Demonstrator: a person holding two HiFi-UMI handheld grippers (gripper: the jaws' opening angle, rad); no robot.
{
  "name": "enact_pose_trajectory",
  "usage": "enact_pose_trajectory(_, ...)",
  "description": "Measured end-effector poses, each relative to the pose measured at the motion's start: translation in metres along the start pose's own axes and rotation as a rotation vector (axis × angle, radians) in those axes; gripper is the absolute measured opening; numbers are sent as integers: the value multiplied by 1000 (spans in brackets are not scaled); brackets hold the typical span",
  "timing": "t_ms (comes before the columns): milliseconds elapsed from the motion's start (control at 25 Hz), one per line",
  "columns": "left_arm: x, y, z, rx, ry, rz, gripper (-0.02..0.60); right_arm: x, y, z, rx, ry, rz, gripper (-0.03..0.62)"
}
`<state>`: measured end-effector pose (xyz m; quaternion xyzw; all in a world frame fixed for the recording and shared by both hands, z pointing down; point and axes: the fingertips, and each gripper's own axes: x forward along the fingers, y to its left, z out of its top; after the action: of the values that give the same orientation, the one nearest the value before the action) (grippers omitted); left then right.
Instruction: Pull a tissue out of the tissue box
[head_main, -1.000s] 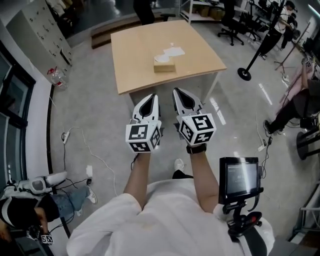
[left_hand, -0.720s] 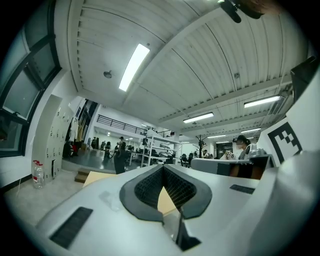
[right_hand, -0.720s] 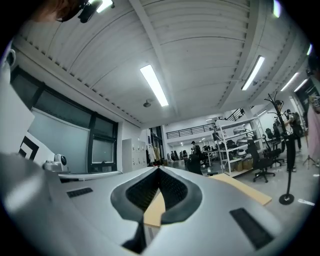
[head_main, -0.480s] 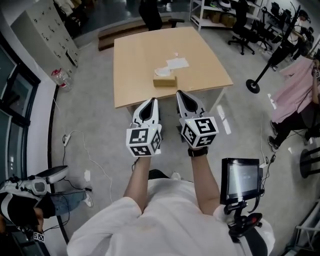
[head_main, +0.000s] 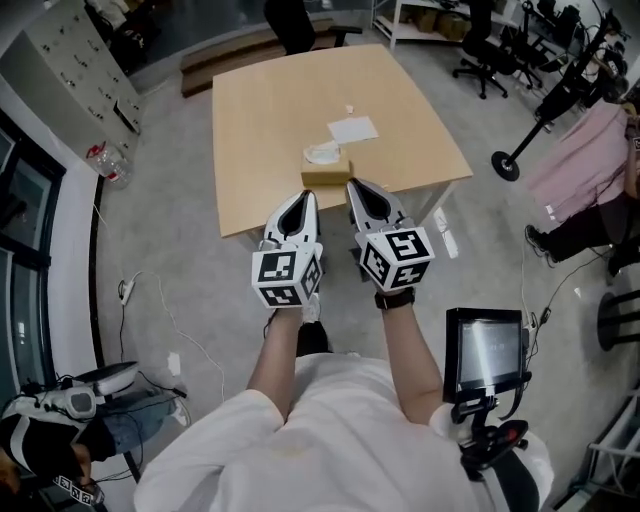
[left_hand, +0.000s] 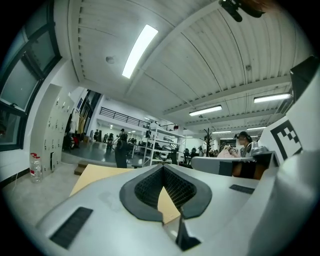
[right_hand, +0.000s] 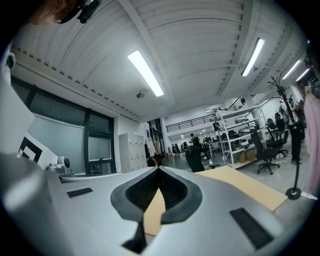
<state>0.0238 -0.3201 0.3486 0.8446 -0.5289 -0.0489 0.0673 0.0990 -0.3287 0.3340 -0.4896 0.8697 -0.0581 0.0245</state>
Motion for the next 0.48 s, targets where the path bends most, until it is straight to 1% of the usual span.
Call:
enact_pose_trajectory(120, 42, 29, 16, -12, -21, -10, 2, 46, -13, 14, -25, -2, -5, -2)
enact_pose_trajectory(160, 57, 40, 25, 0, -39, -8, 2, 63, -15, 19, -35, -9, -4, -2)
enact_pose_trajectory(280, 92, 69, 50, 74, -100, -25, 2, 111, -18, 28, -49, -42, -8, -2)
enact_pose_trajectory(360, 109, 84, 55, 95, -122, -55, 2, 137, -23, 29, -58, -54, -23, -2)
enact_pose_trajectory(480, 129, 106, 46, 102, -113, -108, 2, 165, -30, 26, -53, -60, -48, -2)
